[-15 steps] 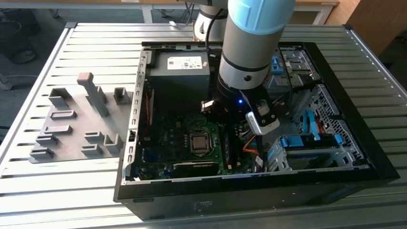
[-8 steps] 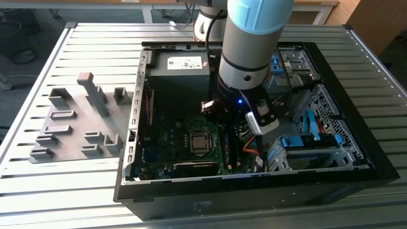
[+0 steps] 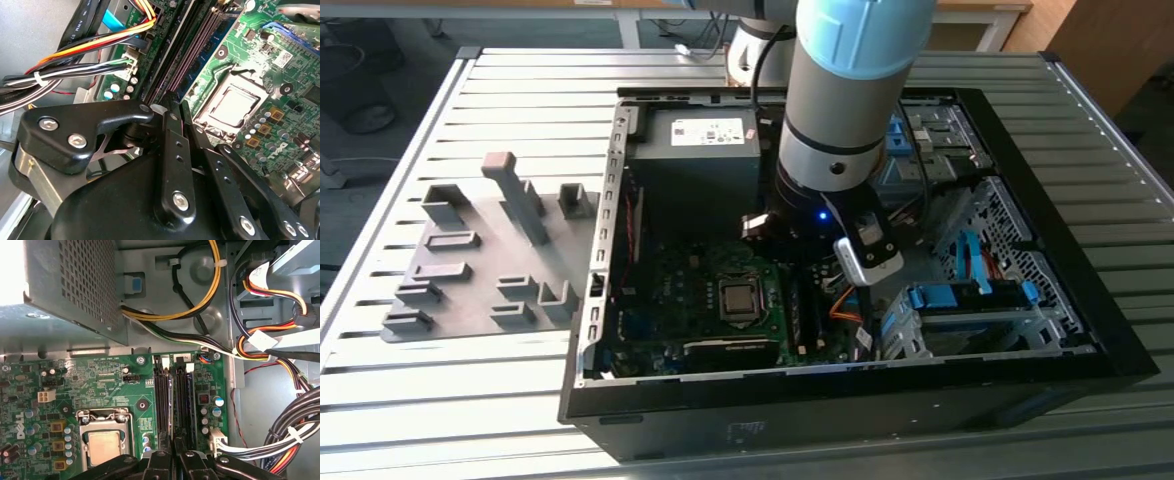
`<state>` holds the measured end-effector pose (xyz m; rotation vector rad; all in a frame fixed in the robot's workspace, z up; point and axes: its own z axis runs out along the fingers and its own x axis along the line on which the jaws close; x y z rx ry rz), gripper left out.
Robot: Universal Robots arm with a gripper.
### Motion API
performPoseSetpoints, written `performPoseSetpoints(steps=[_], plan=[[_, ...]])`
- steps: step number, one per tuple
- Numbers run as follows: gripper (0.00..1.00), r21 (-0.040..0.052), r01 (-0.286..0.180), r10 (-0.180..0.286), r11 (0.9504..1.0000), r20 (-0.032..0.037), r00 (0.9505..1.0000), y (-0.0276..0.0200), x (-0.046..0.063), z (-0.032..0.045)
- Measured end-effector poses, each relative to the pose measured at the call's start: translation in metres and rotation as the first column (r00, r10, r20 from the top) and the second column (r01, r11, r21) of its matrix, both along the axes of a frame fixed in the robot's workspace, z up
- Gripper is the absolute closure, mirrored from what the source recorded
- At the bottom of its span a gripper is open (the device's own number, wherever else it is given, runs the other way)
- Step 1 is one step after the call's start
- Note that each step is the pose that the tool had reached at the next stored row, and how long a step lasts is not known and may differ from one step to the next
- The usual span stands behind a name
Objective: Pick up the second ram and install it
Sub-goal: 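Press down the second ram until it locks into place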
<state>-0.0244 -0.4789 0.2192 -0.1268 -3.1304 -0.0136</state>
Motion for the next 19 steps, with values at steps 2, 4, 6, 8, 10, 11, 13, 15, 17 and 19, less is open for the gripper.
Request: performPoseSetpoints(steps=[2,4,6,8,10,11,13,15,17,19], plan=[[0.86,0.0001,0.0,0.0,1.0,0.0,1.0,0.0,-0.0001,-0.0002],[0.86,0.0002,0.0,0.0,1.0,0.0001,1.0,0.0,-0.0002,-0.0003],[0.86,0.0002,-0.004,0.004,1.0,0.0001,1.0,0.0001,-0.0004,-0.0002],[0.86,0.0003,-0.009,0.009,1.0,0.0001,1.0,0.0002,-0.0005,0.0003],[0.86,0.0003,-0.013,0.013,0.9999,0.0001,0.9999,0.0002,-0.0005,0.0016],[0.86,0.0004,-0.013,0.013,0.9999,0.0001,0.9999,0.0002,-0.0005,0.0017],[0.86,0.0003,-0.013,0.013,0.9999,0.0001,0.9999,0.0002,-0.0005,0.0018],[0.86,0.0001,-0.013,0.013,0.9999,0.0,0.9999,0.0002,-0.0005,0.0019],[0.86,0.0,-0.013,0.013,0.9999,0.0001,0.9999,0.0002,-0.0005,0.0019],[0.86,-0.0005,-0.014,0.014,0.9999,-0.0001,0.9999,0.0002,-0.0006,0.0029]])
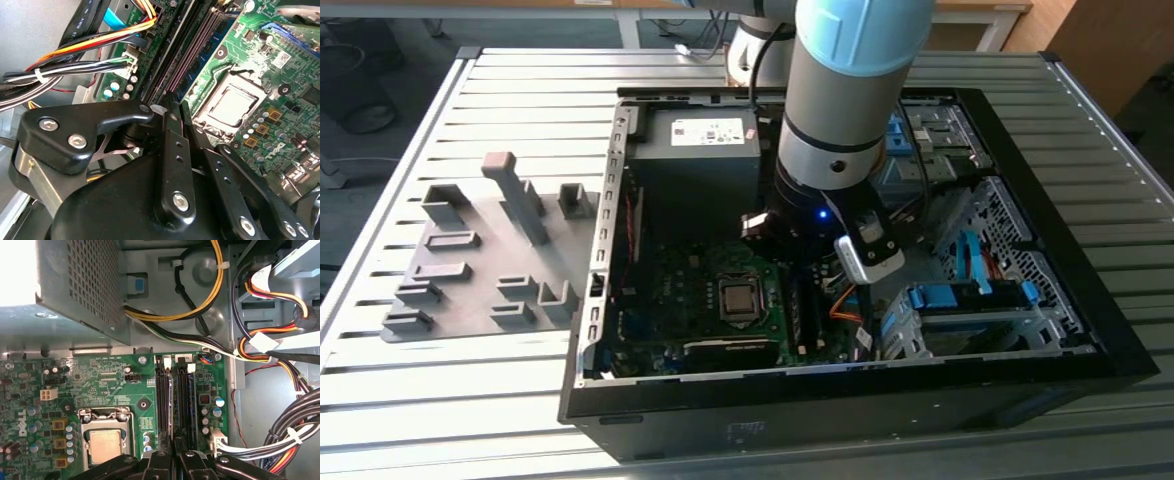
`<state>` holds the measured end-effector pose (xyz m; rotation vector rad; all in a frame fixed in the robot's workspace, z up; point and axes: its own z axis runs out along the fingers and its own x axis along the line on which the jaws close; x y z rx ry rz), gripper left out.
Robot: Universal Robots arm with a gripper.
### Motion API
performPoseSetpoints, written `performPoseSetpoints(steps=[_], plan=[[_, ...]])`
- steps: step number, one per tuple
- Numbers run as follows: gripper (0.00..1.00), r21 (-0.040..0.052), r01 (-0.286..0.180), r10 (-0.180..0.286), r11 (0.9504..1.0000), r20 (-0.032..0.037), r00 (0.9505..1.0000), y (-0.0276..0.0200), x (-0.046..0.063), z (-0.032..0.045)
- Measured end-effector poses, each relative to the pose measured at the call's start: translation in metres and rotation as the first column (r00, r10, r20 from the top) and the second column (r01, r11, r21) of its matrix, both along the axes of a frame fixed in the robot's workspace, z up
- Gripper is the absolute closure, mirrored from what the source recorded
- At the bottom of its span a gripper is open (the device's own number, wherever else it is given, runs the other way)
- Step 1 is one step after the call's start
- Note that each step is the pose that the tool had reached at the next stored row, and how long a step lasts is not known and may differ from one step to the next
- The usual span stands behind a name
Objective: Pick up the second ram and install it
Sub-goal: 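Press down the second ram until it locks into place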
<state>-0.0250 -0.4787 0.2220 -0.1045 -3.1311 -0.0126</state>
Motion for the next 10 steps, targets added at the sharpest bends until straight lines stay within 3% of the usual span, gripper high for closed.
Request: performPoseSetpoints(steps=[3,8,10], plan=[[0.86,0.0004,-0.001,0.001,1.0,0.0001,1.0,0.0,0.0,0.004],[0.86,0.0013,-0.017,0.017,0.9999,0.0002,0.9999,0.0001,0.0,0.004],[0.86,0.0064,-0.023,0.023,0.9997,0.0003,0.9997,0.0,0.0,0.0035]])
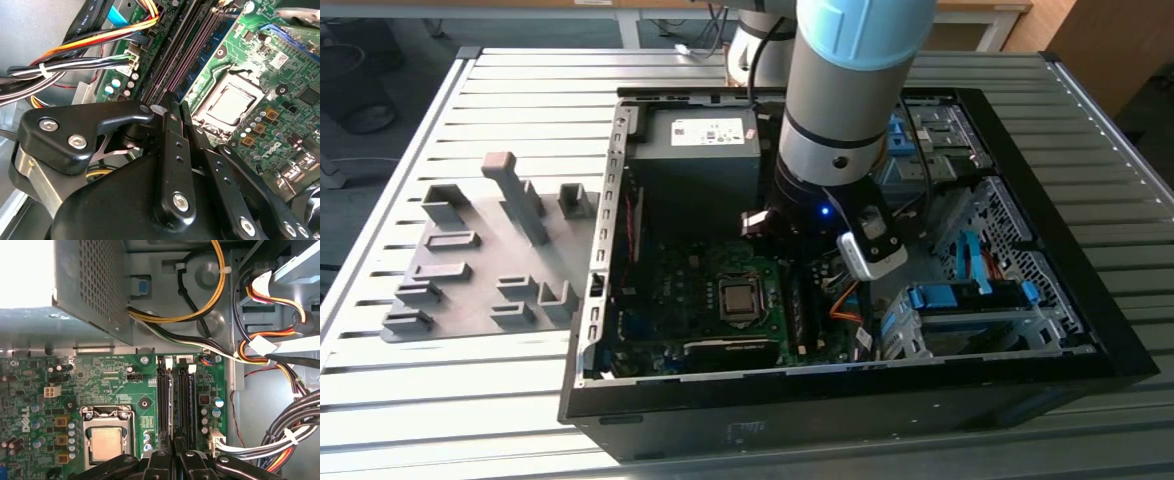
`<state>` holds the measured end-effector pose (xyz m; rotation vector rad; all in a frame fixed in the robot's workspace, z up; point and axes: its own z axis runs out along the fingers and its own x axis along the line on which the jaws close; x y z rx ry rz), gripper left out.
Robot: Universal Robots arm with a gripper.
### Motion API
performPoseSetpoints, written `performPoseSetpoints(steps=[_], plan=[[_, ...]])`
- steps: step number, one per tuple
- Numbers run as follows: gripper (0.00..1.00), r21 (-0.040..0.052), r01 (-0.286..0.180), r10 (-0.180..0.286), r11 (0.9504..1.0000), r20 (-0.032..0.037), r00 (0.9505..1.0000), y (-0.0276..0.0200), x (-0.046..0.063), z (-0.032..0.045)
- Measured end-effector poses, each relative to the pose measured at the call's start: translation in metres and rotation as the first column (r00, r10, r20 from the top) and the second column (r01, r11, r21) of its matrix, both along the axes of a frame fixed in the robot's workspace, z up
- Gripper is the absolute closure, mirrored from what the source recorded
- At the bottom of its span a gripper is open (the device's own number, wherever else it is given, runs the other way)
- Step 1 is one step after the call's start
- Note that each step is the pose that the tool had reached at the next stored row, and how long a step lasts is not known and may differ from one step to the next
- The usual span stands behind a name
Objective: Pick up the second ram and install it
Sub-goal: 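Press down the second ram until it locks into place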
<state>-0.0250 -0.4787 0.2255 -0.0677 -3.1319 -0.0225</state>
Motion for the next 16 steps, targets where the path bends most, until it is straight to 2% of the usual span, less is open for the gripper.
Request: performPoseSetpoints(steps=[4,11,16], plan=[[0.86,0.0095,-0.009,0.009,0.9999,0.0002,1.0,0.0001,0.0,-0.0016],[0.86,0.01,-0.036,0.036,0.9993,0.0001,0.9993,0.0,0.0001,-0.0032],[0.86,0.0101,-0.037,0.037,0.9993,0.0001,0.9993,-0.0002,0.0001,-0.0036]])
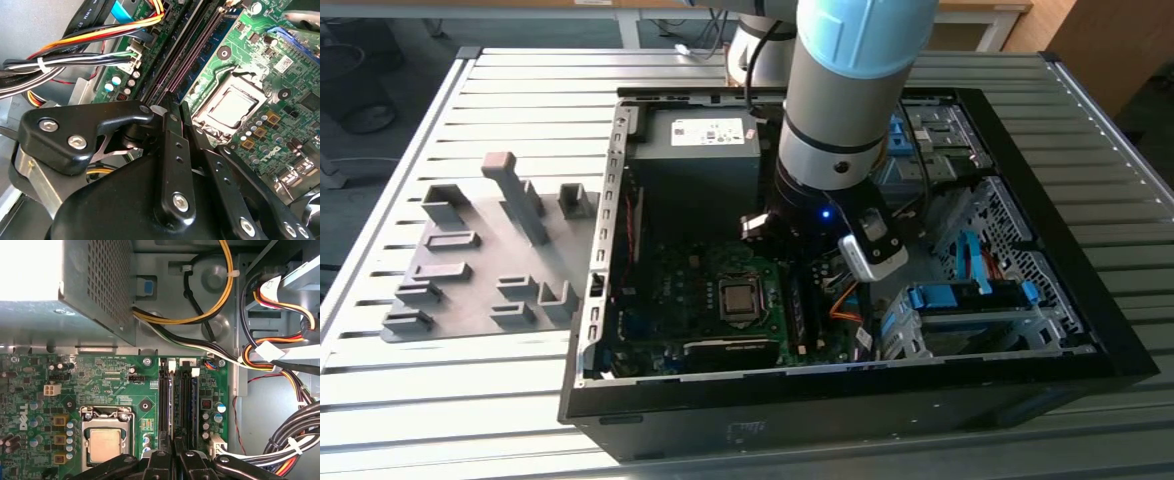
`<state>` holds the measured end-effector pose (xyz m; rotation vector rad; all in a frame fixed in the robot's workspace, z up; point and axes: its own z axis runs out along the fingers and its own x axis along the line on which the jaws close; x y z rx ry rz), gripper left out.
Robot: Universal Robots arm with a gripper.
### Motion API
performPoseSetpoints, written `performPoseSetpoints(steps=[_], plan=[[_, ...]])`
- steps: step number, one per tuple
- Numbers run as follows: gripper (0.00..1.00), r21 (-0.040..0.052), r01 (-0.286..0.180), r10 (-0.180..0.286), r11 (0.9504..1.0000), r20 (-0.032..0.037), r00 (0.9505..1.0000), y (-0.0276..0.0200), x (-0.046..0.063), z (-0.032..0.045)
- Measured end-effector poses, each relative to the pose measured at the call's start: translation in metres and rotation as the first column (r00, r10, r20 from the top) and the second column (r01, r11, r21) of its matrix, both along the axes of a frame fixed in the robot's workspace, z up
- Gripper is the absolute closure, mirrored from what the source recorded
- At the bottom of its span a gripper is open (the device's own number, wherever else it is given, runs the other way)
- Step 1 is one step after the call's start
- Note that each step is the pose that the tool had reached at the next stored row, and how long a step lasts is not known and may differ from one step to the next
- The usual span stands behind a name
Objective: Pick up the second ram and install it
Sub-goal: 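Press down the second ram until it locks into place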
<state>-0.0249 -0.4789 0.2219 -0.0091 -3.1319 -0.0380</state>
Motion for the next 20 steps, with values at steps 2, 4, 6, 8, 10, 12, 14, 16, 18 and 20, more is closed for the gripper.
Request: performPoseSetpoints(steps=[2,4,6,8,10,12,14,16,18,20], plan=[[0.86,0.0,0.0,0.0,1.0,0.0,1.0,-0.0001,0.0,-0.0002],[0.86,0.0,0.0,0.0,1.0,0.0,1.0,-0.0003,0.0,-0.0004],[0.86,-0.0001,0.0,0.0,1.0,0.0,1.0,-0.0005,0.0,-0.0008],[0.86,-0.0002,0.0,0.0,1.0,-0.0001,1.0,-0.0008,0.0,-0.0012],[0.86,-0.0003,0.0,0.0,1.0,-0.0002,1.0,-0.0011,0.0,-0.0019],[0.86,-0.0001,0.0,0.0,1.0,-0.0006,1.0,-0.0014,0.0,-0.0025],[0.86,-0.0004,0.0,0.0,1.0,-0.0011,1.0,-0.0015,-0.0001,-0.0026],[0.86,-0.0004,0.0,0.0,1.0,-0.0013,1.0,-0.0015,0.0,-0.0027],[0.86,-0.0002,0.0,0.0,1.0,-0.0012,1.0,-0.0015,0.0,-0.0028],[0.86,-0.0002,0.0,0.0,1.0,-0.0013,1.0,-0.0015,0.0,-0.0028]])
